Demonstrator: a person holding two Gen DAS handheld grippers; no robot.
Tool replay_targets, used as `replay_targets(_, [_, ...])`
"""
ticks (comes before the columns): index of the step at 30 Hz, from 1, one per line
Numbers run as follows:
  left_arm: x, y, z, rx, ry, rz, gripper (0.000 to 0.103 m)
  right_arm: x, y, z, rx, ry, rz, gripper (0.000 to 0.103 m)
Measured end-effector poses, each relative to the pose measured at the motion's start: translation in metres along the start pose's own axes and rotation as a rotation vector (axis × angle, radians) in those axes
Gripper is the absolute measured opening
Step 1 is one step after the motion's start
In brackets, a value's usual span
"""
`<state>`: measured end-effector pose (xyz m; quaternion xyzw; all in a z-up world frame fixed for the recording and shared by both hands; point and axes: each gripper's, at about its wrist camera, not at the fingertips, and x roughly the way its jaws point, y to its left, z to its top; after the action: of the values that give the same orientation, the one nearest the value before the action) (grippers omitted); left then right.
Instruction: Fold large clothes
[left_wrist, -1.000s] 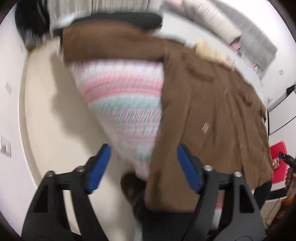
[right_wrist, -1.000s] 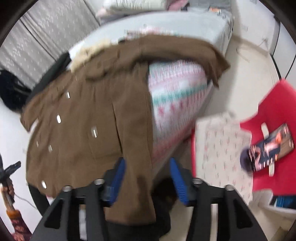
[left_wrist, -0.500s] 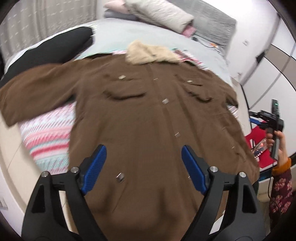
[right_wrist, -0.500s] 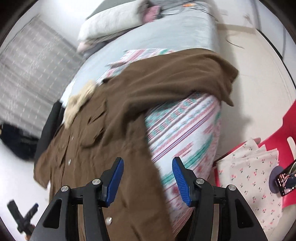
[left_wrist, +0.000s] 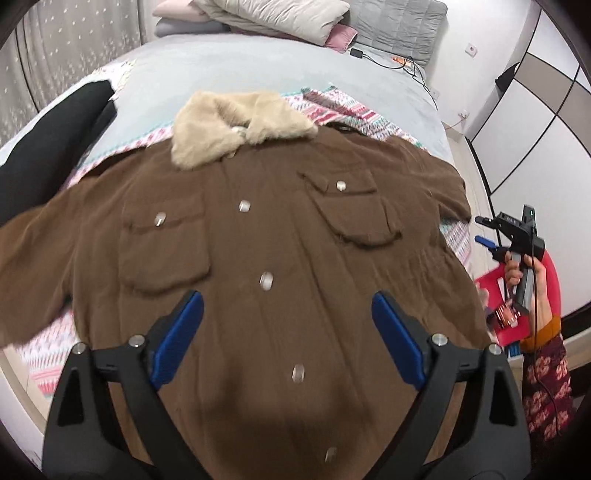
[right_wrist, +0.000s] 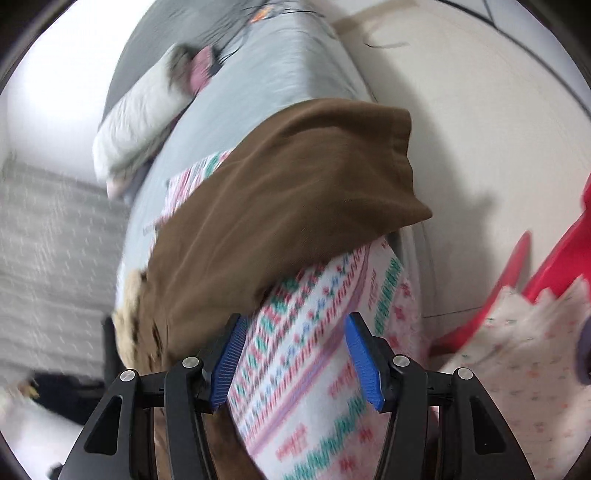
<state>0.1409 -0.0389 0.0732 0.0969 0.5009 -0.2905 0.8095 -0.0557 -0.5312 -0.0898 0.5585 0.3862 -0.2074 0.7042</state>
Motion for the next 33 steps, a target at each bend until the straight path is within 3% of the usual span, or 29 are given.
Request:
replay_targets(4, [0.043, -0.009, 0.029, -0.054, -0.014, -0.022, 0.092, 0.028, -0.027, 0.011, 0.193, -0.041, 0.142, 0.058])
replay_targets(5, [0.051, -0.011, 0.035, -0.063, -0.027, -0.028, 0.092, 0.033, -0.032, 0.012, 0.240, -0.065, 0.166, 0.064])
replay_targets(11, [0.111, -0.021, 0.065, -0.103, -0.116, -0.111, 0.092, 0.049, -0.053, 0.030, 0.389, -0.190, 0.207, 0.063])
replay_targets(14, [0.148, -0.014, 0.064, -0.148, -0.118, -0.157, 0.092, 0.057, -0.056, 0.039, 0.428, -0.218, 0.175, 0.043])
replay_targets(16, [0.168, -0.003, 0.061, -0.185, -0.101, -0.184, 0.092, 0.051, -0.049, 0.040, 0.410, -0.265, 0.157, 0.019])
replay_targets(17, [0.175, 0.005, 0.056, -0.211, -0.099, -0.194, 0.092, 0.040, -0.037, 0.042, 0.348, -0.306, 0.120, 0.013])
replay_targets(20, [0.176, 0.024, 0.047, -0.231, -0.154, -0.248, 0.092, 0.010, 0.011, 0.044, 0.167, -0.403, 0.010, 0.012])
replay_targets(27, [0.157, 0.062, 0.056, -0.302, -0.195, -0.356, 0.092, -0.053, 0.170, 0.015, -0.259, -0.603, -0.009, 0.011])
replay_targets(30, [0.149, 0.081, 0.057, -0.342, -0.216, -0.397, 0.092, -0.059, 0.250, -0.023, -0.495, -0.597, 0.017, 0.011])
replay_targets(33, [0.140, 0.104, 0.057, -0.377, -0.249, -0.439, 0.092, -0.040, 0.322, -0.069, -0.717, -0.517, 0.063, 0.011])
